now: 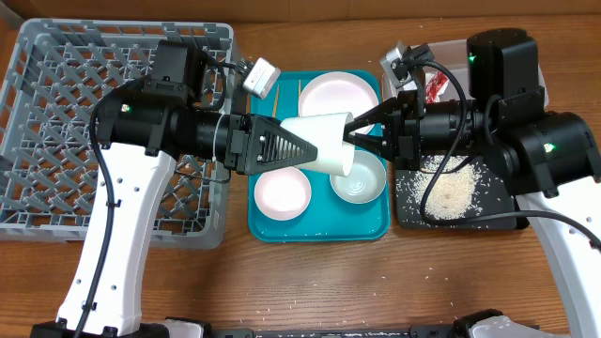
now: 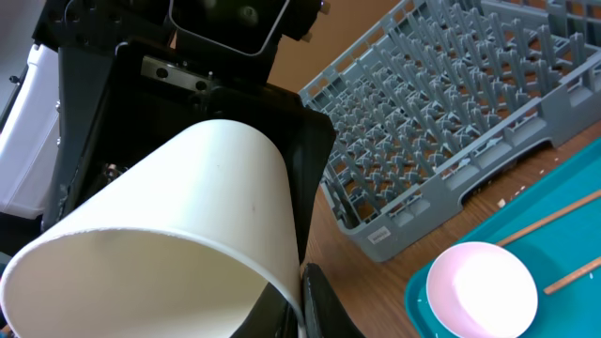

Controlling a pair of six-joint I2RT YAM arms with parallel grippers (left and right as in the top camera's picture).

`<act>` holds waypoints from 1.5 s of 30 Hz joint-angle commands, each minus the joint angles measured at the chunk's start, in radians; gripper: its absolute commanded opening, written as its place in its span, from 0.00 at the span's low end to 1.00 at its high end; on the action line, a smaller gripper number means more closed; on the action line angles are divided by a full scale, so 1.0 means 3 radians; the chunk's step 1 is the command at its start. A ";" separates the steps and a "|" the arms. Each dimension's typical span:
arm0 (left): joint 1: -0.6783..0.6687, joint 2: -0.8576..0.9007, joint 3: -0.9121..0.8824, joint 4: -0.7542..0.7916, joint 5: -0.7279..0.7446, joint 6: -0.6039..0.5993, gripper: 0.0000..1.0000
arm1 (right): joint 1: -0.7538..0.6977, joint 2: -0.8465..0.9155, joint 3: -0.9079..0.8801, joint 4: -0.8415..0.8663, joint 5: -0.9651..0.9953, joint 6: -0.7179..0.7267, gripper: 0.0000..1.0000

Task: Sort waste into correct bins and load items into the dishwasher
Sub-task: 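Grasp the white cup with the left gripper and release the right, then carry the white cup with the left gripper into the dish rack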

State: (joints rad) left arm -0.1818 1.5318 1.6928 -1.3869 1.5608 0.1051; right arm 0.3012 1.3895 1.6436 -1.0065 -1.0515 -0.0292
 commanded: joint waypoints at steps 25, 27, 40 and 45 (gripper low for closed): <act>0.0177 -0.0024 -0.0008 -0.0172 -0.1274 -0.0036 0.30 | -0.0334 -0.0154 0.0069 0.0005 -0.0079 0.0022 0.98; 0.0317 -0.0024 -0.0008 -0.0320 -0.1617 -0.0093 0.28 | -0.0476 -0.0215 0.0069 -0.0062 -0.0078 0.0022 1.00; 0.1850 -0.0024 -0.0020 -0.0682 -0.4456 -0.1157 0.17 | -0.0615 -0.0282 0.0066 -0.1174 0.0703 0.0022 1.00; 0.1937 -0.0023 -0.0247 -0.0501 -0.4954 -0.1452 0.12 | -0.0615 -0.0280 0.0061 -0.1348 0.0776 0.0020 1.00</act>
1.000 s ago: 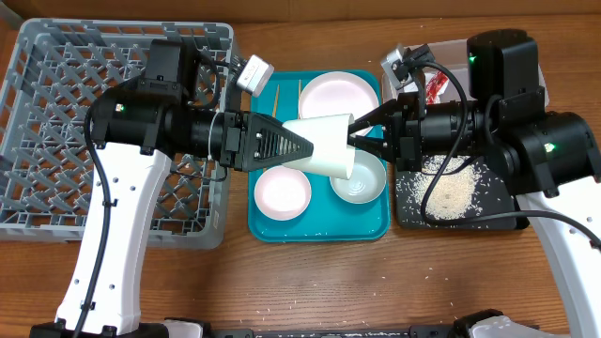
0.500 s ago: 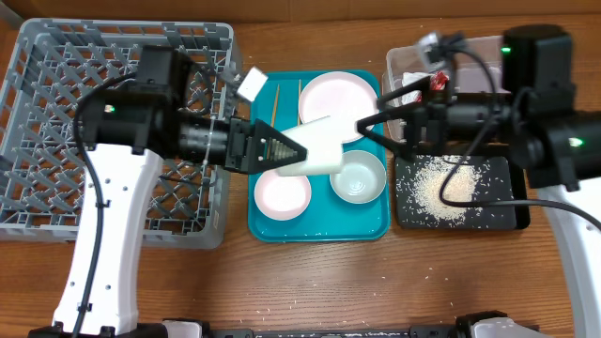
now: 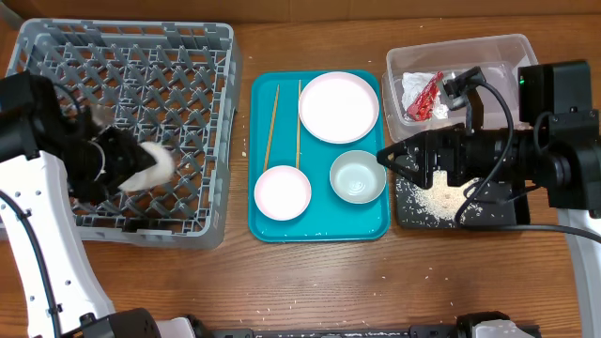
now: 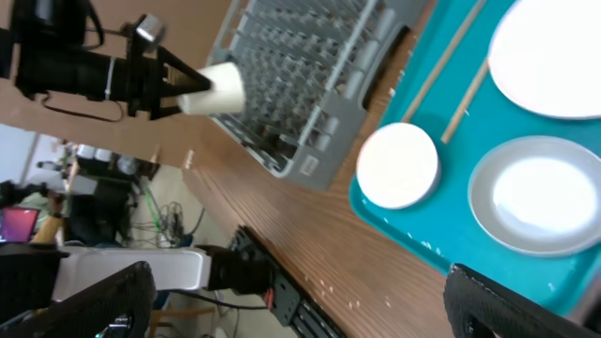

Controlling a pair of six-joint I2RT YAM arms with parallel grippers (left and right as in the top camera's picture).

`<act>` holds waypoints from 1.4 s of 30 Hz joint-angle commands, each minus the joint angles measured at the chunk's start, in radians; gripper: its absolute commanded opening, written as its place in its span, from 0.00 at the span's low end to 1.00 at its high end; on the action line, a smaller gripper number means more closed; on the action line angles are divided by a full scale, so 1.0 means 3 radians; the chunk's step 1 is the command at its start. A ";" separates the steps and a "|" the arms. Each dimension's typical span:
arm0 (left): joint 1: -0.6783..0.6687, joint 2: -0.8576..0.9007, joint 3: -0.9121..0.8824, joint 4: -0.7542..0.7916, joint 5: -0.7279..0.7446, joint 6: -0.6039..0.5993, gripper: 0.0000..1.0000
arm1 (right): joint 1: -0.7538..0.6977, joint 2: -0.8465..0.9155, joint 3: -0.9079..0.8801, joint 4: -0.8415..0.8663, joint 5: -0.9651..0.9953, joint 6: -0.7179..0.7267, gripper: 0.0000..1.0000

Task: Sort waste into correct bins and load items into the dishwasher
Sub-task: 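Carry the white cup with the left gripper into the dish rack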

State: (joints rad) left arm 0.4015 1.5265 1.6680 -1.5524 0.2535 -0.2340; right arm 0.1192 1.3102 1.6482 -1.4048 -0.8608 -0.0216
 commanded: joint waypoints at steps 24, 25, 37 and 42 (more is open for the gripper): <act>-0.0624 -0.0005 -0.1497 0.1019 -0.0525 -0.0645 0.22 | -0.0009 0.0135 0.0046 -0.0116 0.0264 -0.0005 1.00; -0.0637 -0.0005 -0.1506 0.1001 -0.0462 -0.0643 0.18 | -0.0009 0.0135 0.0046 -0.0135 0.0264 -0.0005 1.00; -0.0640 -0.0010 -0.0964 0.0459 -0.0052 -0.0603 0.14 | -0.0009 0.0135 0.0046 -0.0161 0.0264 -0.0005 1.00; -0.0642 -0.0009 -0.1008 0.0476 -0.0247 -0.0571 0.19 | -0.0009 0.0135 0.0046 -0.0163 0.0266 -0.0005 1.00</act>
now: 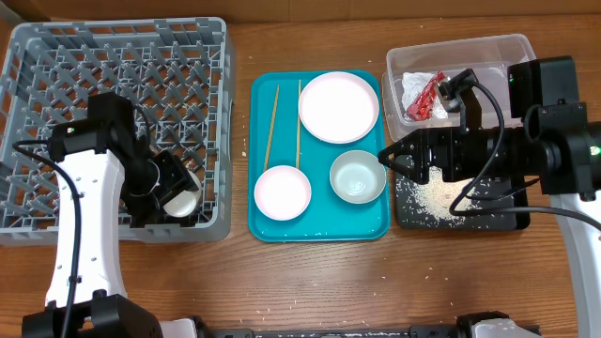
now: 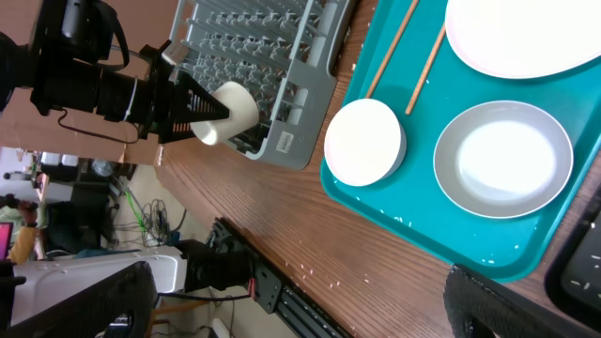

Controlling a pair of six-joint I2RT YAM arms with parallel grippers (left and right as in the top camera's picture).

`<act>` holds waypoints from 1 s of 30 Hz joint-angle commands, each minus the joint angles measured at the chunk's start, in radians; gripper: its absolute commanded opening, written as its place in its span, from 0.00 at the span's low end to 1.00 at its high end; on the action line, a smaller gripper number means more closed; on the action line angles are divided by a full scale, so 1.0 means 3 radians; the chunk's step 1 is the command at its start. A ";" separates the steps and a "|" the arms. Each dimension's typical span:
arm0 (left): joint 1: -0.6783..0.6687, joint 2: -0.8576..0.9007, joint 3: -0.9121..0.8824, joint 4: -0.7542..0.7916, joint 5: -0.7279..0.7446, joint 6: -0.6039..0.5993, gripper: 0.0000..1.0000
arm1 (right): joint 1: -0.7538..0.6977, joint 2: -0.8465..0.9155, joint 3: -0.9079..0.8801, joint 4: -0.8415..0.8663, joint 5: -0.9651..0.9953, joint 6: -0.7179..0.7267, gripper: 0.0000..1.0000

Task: Sort waste into correct bins and load items into the dishwasher
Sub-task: 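Carry the white cup with the left gripper into the dish rack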

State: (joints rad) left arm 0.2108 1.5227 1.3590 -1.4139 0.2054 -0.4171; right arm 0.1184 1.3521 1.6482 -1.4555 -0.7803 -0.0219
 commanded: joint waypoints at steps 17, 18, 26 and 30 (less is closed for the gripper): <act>-0.0004 0.0004 -0.0538 0.0278 0.0181 0.0112 0.99 | -0.0006 -0.0005 0.0046 -0.0019 -0.0006 -0.0004 1.00; -0.0004 0.0004 -0.0441 0.0197 0.0164 0.0135 1.00 | -0.0006 -0.0005 0.0046 -0.0029 -0.0006 -0.0004 1.00; -0.0006 0.0004 0.0665 -0.0282 0.0170 0.0356 1.00 | -0.0006 -0.0005 0.0046 -0.0043 -0.0008 -0.0004 1.00; -0.0008 -0.0011 0.1359 -0.0495 0.0474 0.0764 1.00 | -0.0006 -0.0005 0.0046 0.0071 -0.0041 0.0006 1.00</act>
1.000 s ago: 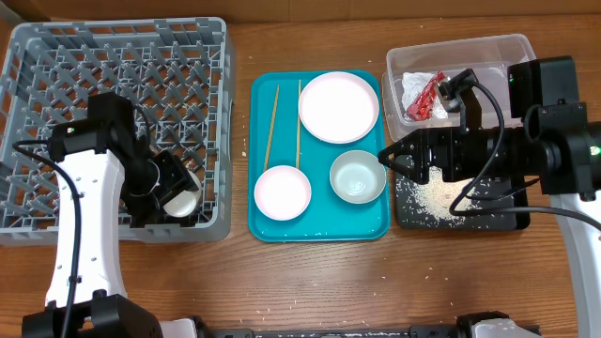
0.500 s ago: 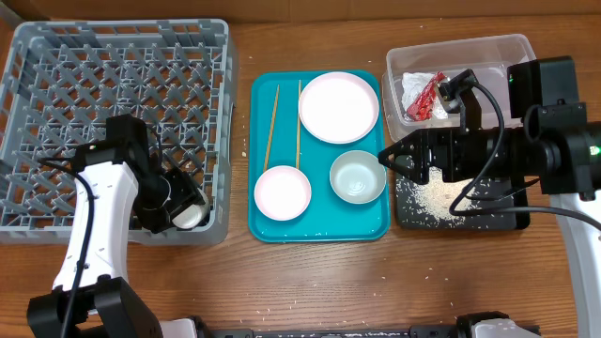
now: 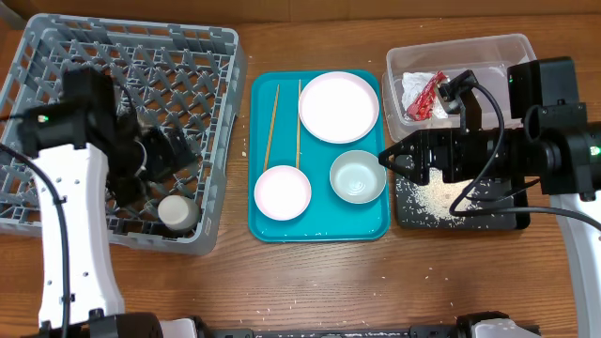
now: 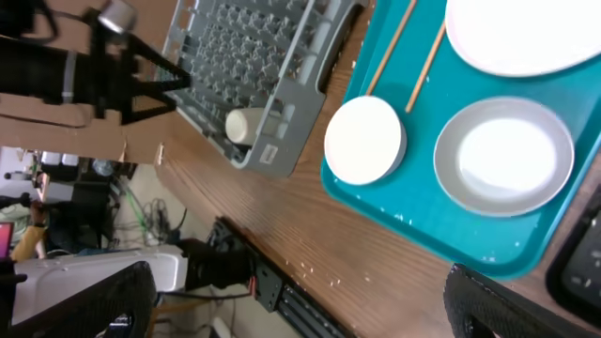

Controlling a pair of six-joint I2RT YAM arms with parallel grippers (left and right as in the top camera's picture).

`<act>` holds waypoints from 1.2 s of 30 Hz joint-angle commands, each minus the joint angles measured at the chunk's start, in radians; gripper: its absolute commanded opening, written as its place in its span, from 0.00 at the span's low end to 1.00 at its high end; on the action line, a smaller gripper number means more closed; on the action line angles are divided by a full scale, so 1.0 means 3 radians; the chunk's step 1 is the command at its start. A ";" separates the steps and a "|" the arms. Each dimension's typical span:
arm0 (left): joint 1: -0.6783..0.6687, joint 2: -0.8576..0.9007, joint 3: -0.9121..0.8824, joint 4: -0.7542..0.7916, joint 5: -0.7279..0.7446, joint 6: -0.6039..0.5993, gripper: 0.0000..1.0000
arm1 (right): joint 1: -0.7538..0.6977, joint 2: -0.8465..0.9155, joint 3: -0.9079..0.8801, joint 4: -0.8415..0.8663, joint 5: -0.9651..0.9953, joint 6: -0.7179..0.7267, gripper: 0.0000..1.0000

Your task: Sort waste into correct bins and load items into the dishwasher

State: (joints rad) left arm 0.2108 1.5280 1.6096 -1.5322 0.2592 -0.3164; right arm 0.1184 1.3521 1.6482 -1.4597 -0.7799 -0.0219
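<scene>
A white paper cup [image 3: 177, 213] stands in the front right corner of the grey dish rack [image 3: 56, 230]; the right wrist view shows the cup [image 4: 246, 123] too. My left gripper [image 3: 180, 148] hovers over the rack just behind the cup, open and holding nothing. The teal tray [image 3: 319, 230] carries a white plate [image 3: 338, 106], a pale green bowl [image 3: 357, 176], a small pink bowl [image 3: 282, 191] and two chopsticks [image 3: 273, 122]. My right gripper [image 3: 387, 160] sits open at the tray's right edge beside the green bowl, and in its own view the right gripper [image 4: 300, 314] is spread wide.
A clear bin [image 3: 488, 47] at the back right holds a red wrapper [image 3: 427, 94] and crumpled paper. A black tray [image 3: 418, 218] scattered with rice lies under my right arm. Rice grains dot the wooden table near the front edge.
My left gripper has let go of the cup, which now stands in the rack's front right corner. The gripper is open and farther back over the rack. The right arm has not moved.
The cup was held between both grippers above the teal tray. Then my left gripper had it over the rack's left side and the right gripper was back by the black tray, open. Then the cup was at the rack's front right corner, where it now stands free.
</scene>
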 commanded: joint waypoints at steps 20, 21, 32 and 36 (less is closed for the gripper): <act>-0.0161 -0.1171 0.1314 -0.0067 0.0444 0.1354 1.00 | 0.0201 0.0259 0.0037 0.0322 0.0537 0.0375 1.00; -0.0161 -0.1171 0.1314 -0.0072 0.0444 0.1354 1.00 | 0.0273 0.0301 0.0023 0.0322 0.0641 0.0403 1.00; -0.0161 -0.1088 0.1312 -0.0079 0.0441 0.1356 1.00 | 0.1236 0.0771 -0.0020 0.0507 0.1511 0.0791 1.00; -0.0161 -0.1048 0.1312 -0.0080 0.0441 0.1356 1.00 | 0.1362 0.0771 -0.0020 0.0589 0.1471 0.0788 1.00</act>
State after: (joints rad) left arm 0.1650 1.2022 2.0010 -1.5566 0.4034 0.0631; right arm 0.5053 1.5948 1.6417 -1.2934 -0.3580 0.2012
